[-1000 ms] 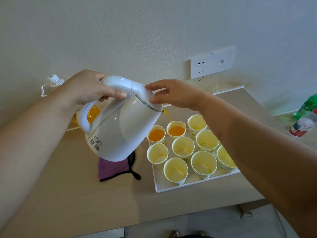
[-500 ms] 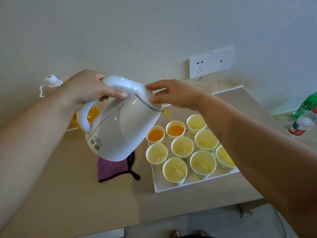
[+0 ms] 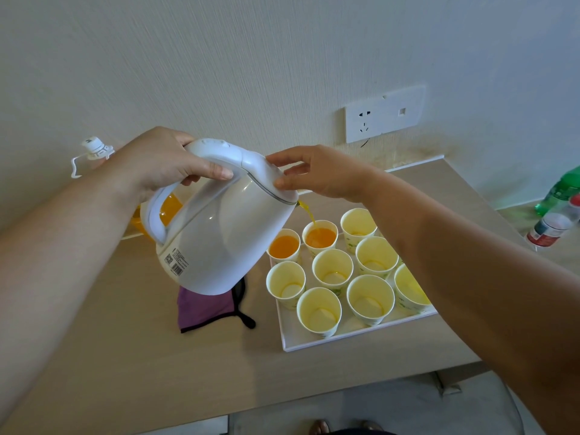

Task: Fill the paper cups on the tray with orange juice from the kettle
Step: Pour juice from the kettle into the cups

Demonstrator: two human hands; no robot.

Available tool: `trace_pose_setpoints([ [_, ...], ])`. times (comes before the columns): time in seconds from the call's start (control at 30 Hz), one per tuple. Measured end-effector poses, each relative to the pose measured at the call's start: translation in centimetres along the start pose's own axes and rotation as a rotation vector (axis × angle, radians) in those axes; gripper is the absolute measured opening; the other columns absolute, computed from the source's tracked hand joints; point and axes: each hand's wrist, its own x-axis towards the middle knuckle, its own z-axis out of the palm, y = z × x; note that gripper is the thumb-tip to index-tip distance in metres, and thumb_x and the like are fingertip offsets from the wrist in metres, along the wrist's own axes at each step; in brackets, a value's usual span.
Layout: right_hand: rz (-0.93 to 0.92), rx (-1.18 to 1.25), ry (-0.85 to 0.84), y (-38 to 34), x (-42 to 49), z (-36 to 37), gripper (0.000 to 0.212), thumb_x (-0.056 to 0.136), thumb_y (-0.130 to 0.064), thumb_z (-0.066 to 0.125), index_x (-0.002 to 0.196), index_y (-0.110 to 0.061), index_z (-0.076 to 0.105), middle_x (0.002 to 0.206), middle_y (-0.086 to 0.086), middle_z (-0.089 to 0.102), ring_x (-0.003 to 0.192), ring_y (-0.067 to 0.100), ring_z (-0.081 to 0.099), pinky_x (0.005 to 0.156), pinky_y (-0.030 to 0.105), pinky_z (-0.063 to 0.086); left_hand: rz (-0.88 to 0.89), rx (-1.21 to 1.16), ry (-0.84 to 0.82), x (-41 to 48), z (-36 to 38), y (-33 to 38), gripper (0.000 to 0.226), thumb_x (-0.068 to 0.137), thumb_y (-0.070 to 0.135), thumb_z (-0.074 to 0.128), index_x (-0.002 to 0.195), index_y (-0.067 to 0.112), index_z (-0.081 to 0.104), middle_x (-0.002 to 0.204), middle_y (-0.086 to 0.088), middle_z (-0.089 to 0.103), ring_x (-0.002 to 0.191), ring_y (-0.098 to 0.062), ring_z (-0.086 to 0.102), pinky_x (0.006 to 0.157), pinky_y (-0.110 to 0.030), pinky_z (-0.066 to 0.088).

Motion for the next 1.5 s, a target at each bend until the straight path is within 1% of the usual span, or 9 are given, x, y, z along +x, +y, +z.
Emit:
trace_pose_setpoints([
  [0.53,0.015,-0.023,-0.001,-0.2,-0.2,0.0,0.047,0.086,-0.026,0.068,0.131,-0.028,0.055,0.131,-0.009,0.057,0.11,0.008,0.059,0.092,0.021,0.041,0.022,-0.005,0.004,0.3,0.1,-0.2,0.03,0.064,0.028,0.085,0.056,0.02,0.056,0.056,-0.003,0.052,0.05,-0.014,0.044,0.055,-0.025,0.035],
  [0.73,0.029,-0.054,-0.009,-0.4,-0.3,0.1,0.048,0.086,-0.027,0.068,0.132,-0.028,0.053,0.132,-0.009,0.055,0.112,0.009,0.058,0.092,0.021,0.042,-0.014,-0.093,-0.031,0.2,0.3,-0.7,0.031,0.057,0.027,0.087,0.059,0.018,0.058,0.044,0.01,0.051,0.05,-0.012,0.046,0.053,-0.025,0.038],
  [0.83,0.021,-0.136,-0.022,-1.0,-0.3,-0.1,0.049,0.088,-0.031,0.065,0.134,-0.028,0.051,0.134,-0.009,0.053,0.112,0.009,0.056,0.09,0.021,0.04,-0.044,-0.159,-0.067,-0.2,0.2,-0.9,0.055,0.028,0.042,0.091,0.067,0.017,0.062,0.045,0.011,0.053,0.05,-0.01,0.048,0.049,-0.021,0.041],
  [0.93,-0.001,-0.228,-0.014,-1.9,-0.1,-0.5,0.049,0.089,-0.034,0.063,0.135,-0.029,0.05,0.136,-0.009,0.052,0.114,0.009,0.054,0.09,0.021,0.035,-0.042,-0.225,-0.048,-0.3,-0.1,-1.2,0.073,0.02,0.047,0.09,0.078,0.008,0.065,0.048,0.008,0.052,0.055,-0.014,0.046,0.053,-0.025,0.038],
  [1.03,-0.026,-0.257,0.011,-2.6,0.2,-0.8,0.048,0.089,-0.035,0.062,0.135,-0.028,0.051,0.136,-0.008,0.052,0.116,0.011,0.053,0.096,0.023,0.037,-0.004,-0.291,0.004,-0.1,-0.5,-1.7,0.106,0.006,0.06,0.087,0.092,0.002,0.066,0.053,0.004,0.051,0.054,-0.013,0.045,0.058,-0.029,0.036],
  [1.17,-0.069,-0.298,0.032,-3.4,0.3,-0.8,0.046,0.09,-0.035,0.061,0.135,-0.027,0.051,0.136,-0.006,0.052,0.118,0.012,0.051,0.093,0.021,0.035,-0.01,-0.347,-0.009,-0.6,-0.8,-2.0,0.086,0.003,0.061,0.085,0.075,0.018,0.064,0.046,0.009,0.05,0.044,-0.005,0.045,0.05,-0.02,0.038],
  [1.3,-0.088,-0.32,0.013,-4.0,0.2,-0.2,0.046,0.09,-0.036,0.06,0.135,-0.028,0.05,0.135,-0.007,0.052,0.117,0.011,0.052,0.092,0.02,0.036,-0.018,-0.372,0.027,-1.1,-1.1,-3.1,0.091,-0.001,0.063,0.085,0.074,0.015,0.062,0.049,0.006,0.05,0.048,-0.009,0.045,0.055,-0.026,0.037],
  [1.4,-0.09,-0.308,-0.029,-4.3,0.1,0.7,0.047,0.089,-0.037,0.061,0.135,-0.029,0.05,0.134,-0.007,0.053,0.117,0.011,0.053,0.097,0.023,0.039,-0.026,-0.378,0.05,-2.0,-1.2,-4.1,0.097,0.001,0.061,0.086,0.081,0.012,0.064,0.055,0.002,0.05,0.049,-0.01,0.044,0.054,-0.024,0.037],
  [1.5,-0.087,-0.317,-0.086,-4.3,-0.3,1.7,0.05,0.089,-0.039,0.061,0.136,-0.029,0.048,0.134,-0.007,0.052,0.115,0.011,0.053,0.094,0.021,0.038,-0.053,-0.431,0.034,-3.0,-1.1,-5.1,0.096,-0.003,0.058,0.087,0.08,0.015,0.066,0.063,0.002,0.056,0.058,-0.01,0.052,0.058,-0.024,0.045],
])
